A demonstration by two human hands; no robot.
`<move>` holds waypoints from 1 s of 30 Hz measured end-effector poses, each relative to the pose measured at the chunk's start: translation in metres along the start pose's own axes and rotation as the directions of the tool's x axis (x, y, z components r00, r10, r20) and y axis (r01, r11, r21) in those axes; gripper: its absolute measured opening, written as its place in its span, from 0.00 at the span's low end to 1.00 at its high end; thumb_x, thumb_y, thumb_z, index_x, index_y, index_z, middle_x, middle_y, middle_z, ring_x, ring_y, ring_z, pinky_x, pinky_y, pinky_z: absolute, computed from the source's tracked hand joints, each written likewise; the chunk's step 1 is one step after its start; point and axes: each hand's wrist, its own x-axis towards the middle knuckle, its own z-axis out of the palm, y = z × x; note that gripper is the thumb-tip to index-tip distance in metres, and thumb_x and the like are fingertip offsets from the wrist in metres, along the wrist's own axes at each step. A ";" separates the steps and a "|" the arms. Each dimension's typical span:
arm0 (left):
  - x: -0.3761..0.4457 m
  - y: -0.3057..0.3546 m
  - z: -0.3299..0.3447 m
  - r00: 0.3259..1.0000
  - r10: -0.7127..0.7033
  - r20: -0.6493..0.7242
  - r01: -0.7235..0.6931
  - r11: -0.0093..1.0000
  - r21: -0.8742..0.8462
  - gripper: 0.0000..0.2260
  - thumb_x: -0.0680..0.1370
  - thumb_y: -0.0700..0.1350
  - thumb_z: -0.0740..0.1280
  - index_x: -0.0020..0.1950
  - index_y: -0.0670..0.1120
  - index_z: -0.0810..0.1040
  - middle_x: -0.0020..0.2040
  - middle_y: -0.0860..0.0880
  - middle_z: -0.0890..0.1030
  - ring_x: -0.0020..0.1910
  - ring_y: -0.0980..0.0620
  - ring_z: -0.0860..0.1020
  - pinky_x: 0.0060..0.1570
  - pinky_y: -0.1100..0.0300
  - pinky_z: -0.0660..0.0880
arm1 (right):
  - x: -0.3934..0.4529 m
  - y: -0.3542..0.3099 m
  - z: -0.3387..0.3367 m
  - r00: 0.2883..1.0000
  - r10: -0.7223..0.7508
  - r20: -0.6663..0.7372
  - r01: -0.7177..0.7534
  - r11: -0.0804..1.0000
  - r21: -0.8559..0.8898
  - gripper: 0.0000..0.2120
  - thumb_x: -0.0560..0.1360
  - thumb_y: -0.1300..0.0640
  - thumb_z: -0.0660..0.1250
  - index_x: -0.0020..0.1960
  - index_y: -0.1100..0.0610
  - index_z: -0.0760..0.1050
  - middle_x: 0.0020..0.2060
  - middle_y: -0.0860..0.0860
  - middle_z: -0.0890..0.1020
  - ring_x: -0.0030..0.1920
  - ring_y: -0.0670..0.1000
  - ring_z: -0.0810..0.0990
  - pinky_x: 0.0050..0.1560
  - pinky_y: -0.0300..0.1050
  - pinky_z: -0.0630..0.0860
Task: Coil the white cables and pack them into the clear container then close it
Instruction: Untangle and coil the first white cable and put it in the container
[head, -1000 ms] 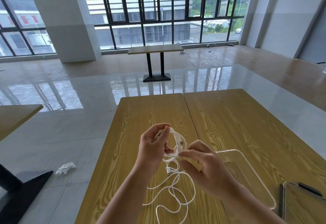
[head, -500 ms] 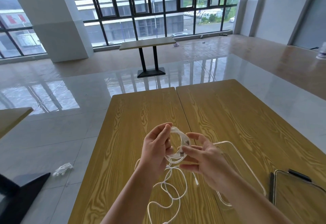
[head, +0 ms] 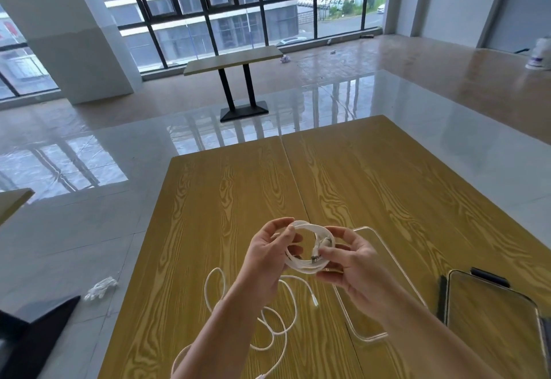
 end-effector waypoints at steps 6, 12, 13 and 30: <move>0.016 -0.018 0.013 0.997 -0.079 0.021 0.075 0.986 0.146 0.08 0.80 0.37 0.66 0.57 0.45 0.80 0.43 0.47 0.84 0.39 0.50 0.80 0.52 0.46 0.80 | 0.011 0.006 -0.033 0.999 0.022 -0.047 -0.022 1.000 -0.005 0.16 0.75 0.67 0.69 0.62 0.57 0.75 0.50 0.60 0.86 0.48 0.61 0.86 0.47 0.54 0.84; 0.040 -0.043 0.029 0.982 -0.188 0.001 0.182 0.952 0.245 0.08 0.79 0.36 0.67 0.56 0.44 0.81 0.47 0.44 0.84 0.40 0.51 0.84 0.48 0.50 0.83 | 0.021 0.018 -0.068 0.989 0.035 -0.144 -0.041 0.998 -0.038 0.13 0.78 0.66 0.67 0.61 0.58 0.75 0.46 0.60 0.87 0.44 0.59 0.87 0.44 0.53 0.83; 0.043 -0.049 0.032 0.979 -0.202 -0.004 0.196 0.947 0.255 0.08 0.79 0.37 0.68 0.57 0.44 0.81 0.48 0.44 0.85 0.42 0.49 0.85 0.48 0.50 0.83 | 0.023 0.020 -0.074 0.986 0.033 -0.165 -0.040 0.998 -0.039 0.12 0.78 0.65 0.67 0.61 0.59 0.75 0.46 0.60 0.87 0.44 0.59 0.87 0.44 0.52 0.83; 0.122 -0.127 0.088 0.951 -0.271 -0.145 0.301 0.721 0.624 0.16 0.73 0.32 0.65 0.58 0.46 0.79 0.49 0.50 0.82 0.44 0.53 0.82 0.35 0.64 0.77 | 0.063 0.069 -0.133 0.854 0.176 -0.490 -0.070 0.971 0.227 0.09 0.78 0.67 0.66 0.58 0.60 0.76 0.53 0.61 0.84 0.52 0.60 0.86 0.49 0.54 0.84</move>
